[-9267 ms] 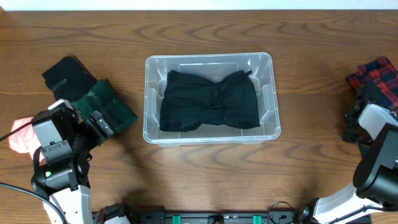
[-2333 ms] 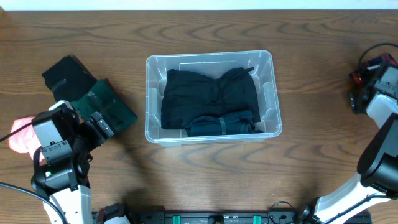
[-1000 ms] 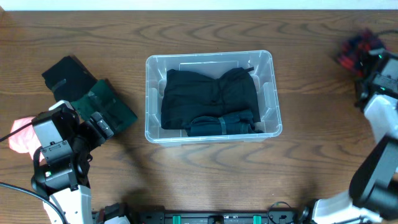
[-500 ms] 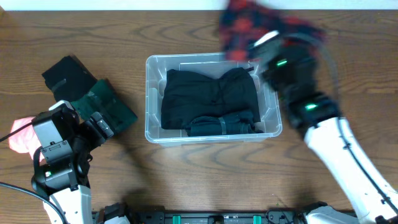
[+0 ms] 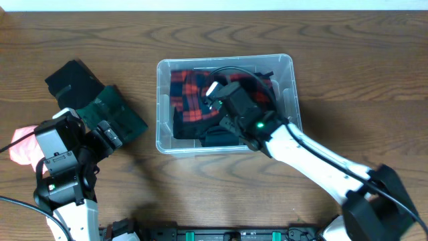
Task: Pack container
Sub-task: 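Lay the plaid shirt into the bin and press it flat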
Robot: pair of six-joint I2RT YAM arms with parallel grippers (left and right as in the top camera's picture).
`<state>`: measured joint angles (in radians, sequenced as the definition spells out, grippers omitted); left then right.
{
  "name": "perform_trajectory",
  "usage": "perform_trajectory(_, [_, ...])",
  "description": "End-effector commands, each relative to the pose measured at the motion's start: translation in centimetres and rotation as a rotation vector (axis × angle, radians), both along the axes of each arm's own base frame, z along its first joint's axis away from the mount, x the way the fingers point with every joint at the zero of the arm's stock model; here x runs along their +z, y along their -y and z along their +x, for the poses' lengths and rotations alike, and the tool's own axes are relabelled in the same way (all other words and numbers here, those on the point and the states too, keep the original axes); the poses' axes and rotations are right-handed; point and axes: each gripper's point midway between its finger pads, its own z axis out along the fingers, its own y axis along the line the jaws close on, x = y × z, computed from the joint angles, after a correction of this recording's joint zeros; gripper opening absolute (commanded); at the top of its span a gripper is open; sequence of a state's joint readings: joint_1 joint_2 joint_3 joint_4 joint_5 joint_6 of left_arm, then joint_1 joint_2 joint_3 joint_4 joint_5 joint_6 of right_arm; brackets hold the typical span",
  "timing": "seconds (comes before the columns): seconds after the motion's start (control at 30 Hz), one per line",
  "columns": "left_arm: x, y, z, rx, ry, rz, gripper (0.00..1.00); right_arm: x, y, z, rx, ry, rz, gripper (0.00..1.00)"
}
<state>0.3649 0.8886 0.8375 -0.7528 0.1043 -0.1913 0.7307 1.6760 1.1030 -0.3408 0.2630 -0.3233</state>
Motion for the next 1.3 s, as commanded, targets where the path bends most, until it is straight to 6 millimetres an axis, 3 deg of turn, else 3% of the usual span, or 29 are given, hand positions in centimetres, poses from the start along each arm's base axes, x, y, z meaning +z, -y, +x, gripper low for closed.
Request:
perform_trajectory(0.0, [0.9,-0.4,0.2,0.022,0.019,0.007,0.98,-0.5,-0.3,0.2,-0.030,-0.010,0.009,0.01])
perform_trajectory(0.03, [0.9,-0.4,0.2,0.022,0.019,0.007,0.98,-0.5,-0.3,0.1,-0.030,-0.011,0.007,0.02])
perform_trajectory(0.13, [0.9,-0.4,0.2,0.022,0.019,0.007,0.98,1.2,-0.4,0.4,-0.027,0.032,0.030,0.33])
perform_trajectory(0.2, [0.9,-0.4,0.2,0.022,0.019,0.007,0.98,3.8,-0.4,0.9,-0.011,0.091,0.060,0.44])
perform_trajectory(0.37, [0.9,-0.4,0.2,0.022,0.018,0.007,0.98,13.4,0.2,2.1,-0.043,0.274,0.249,0.46])
perform_trajectory(0.43, [0.9,-0.4,0.2,0.022,0.018,0.007,0.98,16.0,-0.2,2.0,-0.040,0.303,0.364,0.47])
perform_trajectory(0.53, [0.9,-0.4,0.2,0.022,0.018,0.007,0.98,17.3,-1.9,1.3,0.026,0.250,0.521,0.46])
perform_trajectory(0.6, [0.9,-0.4,0.2,0.022,0.018,0.007,0.98,16.4,-3.0,1.0,0.047,0.175,0.580,0.44])
perform_trajectory(0.73, [0.9,-0.4,0.2,0.023,0.018,0.007,0.98,11.6,-4.7,1.1,0.004,-0.002,0.615,0.36])
perform_trajectory(0.9, [0.9,-0.4,0.1,0.022,0.018,0.007,0.98,2.3,-7.8,-0.7,0.049,-0.305,0.585,0.35])
perform_trajectory(1.07, [0.9,-0.4,0.1,0.022,0.018,0.007,0.98,-7.1,-6.3,-1.6,-0.079,-0.480,0.438,0.35])
perform_trajectory(1.17, [0.9,-0.4,0.1,0.022,0.018,0.007,0.98,-8.9,-5.3,-1.7,-0.120,-0.502,0.391,0.35])
perform_trajectory(1.27, [0.9,-0.4,0.2,0.023,0.018,0.008,0.98,-7.2,-5.1,-0.8,-0.122,-0.467,0.416,0.37])
